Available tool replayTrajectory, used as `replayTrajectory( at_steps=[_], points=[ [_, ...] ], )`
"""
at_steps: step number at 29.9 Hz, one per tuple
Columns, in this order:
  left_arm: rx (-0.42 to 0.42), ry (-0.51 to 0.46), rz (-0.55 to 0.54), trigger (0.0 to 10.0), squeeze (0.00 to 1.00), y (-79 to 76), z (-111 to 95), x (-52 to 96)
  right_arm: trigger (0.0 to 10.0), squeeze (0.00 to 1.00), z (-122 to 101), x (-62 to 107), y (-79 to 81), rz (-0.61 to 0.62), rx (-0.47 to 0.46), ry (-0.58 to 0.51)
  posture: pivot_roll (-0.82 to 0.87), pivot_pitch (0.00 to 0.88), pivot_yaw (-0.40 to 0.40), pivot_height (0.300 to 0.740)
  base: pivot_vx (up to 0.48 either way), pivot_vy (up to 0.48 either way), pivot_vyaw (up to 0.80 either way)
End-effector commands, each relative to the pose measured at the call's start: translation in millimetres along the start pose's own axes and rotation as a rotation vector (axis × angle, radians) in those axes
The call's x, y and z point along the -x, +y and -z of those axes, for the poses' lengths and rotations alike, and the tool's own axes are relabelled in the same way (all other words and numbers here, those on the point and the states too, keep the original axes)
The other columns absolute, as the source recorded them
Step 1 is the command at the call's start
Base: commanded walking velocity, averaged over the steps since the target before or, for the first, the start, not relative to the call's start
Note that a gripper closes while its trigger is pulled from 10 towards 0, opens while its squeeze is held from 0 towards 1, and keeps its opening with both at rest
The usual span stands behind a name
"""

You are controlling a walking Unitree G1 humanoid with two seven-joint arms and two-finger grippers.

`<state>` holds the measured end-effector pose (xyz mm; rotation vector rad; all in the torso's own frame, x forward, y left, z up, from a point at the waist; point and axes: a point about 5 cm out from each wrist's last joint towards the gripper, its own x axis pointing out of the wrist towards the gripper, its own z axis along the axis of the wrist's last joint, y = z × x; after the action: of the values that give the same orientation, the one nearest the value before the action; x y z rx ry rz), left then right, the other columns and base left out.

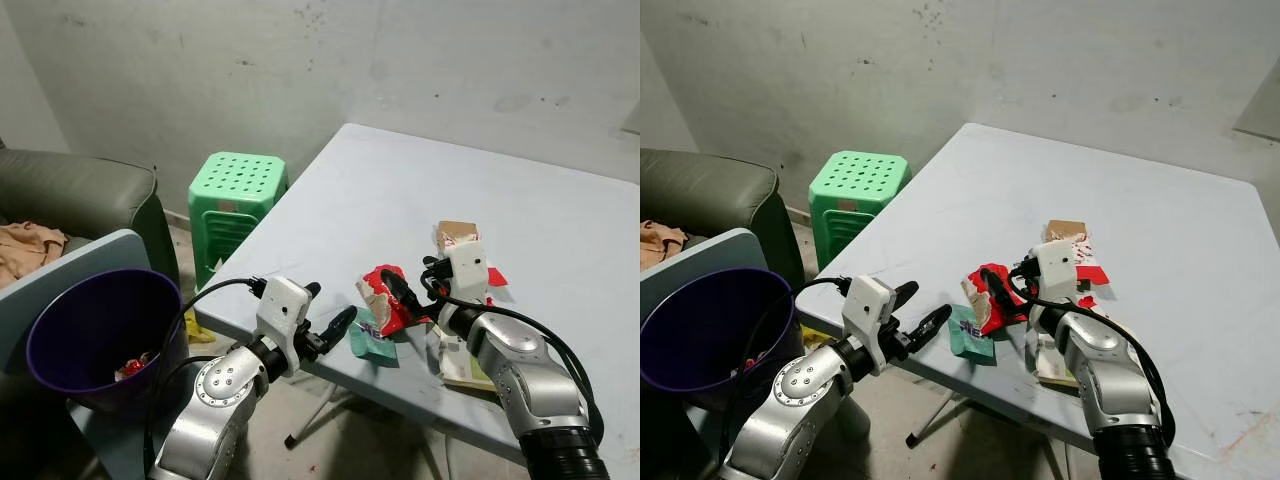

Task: Picking trash to rubbish bin

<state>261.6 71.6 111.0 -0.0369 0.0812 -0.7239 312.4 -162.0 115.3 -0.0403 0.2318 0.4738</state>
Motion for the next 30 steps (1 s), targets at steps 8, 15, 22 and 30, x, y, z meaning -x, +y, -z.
replayTrajectory(
  at_steps=[8,15,22,30],
  points=[
    [-0.010,-0.020,-0.021,10.0,0.00,2.3,-9.5,-1.7,10.0,0.00,34.8,7.2,15.4,-0.093,0.057,0.199,-0.01,0.000,-0.079,0.740,0.000,0.000,0.00],
    [-0.004,-0.025,-0.018,10.0,0.00,-0.5,-10.9,-3.0,10.0,0.00,43.4,7.6,13.5,-0.046,0.043,0.220,-0.01,0.000,-0.072,0.740,0.000,0.000,0.00],
    [-0.002,-0.027,-0.020,10.0,0.00,-0.2,-11.9,-3.5,0.0,0.00,42.4,8.5,9.2,0.018,0.028,0.192,-0.01,0.000,-0.068,0.740,0.000,0.000,0.00],
    [-0.002,-0.030,-0.022,10.0,0.00,0.2,-12.8,-4.2,0.0,0.00,40.6,8.8,11.8,0.023,0.016,0.174,-0.01,0.000,-0.067,0.740,0.000,0.000,0.00]
  ],
)
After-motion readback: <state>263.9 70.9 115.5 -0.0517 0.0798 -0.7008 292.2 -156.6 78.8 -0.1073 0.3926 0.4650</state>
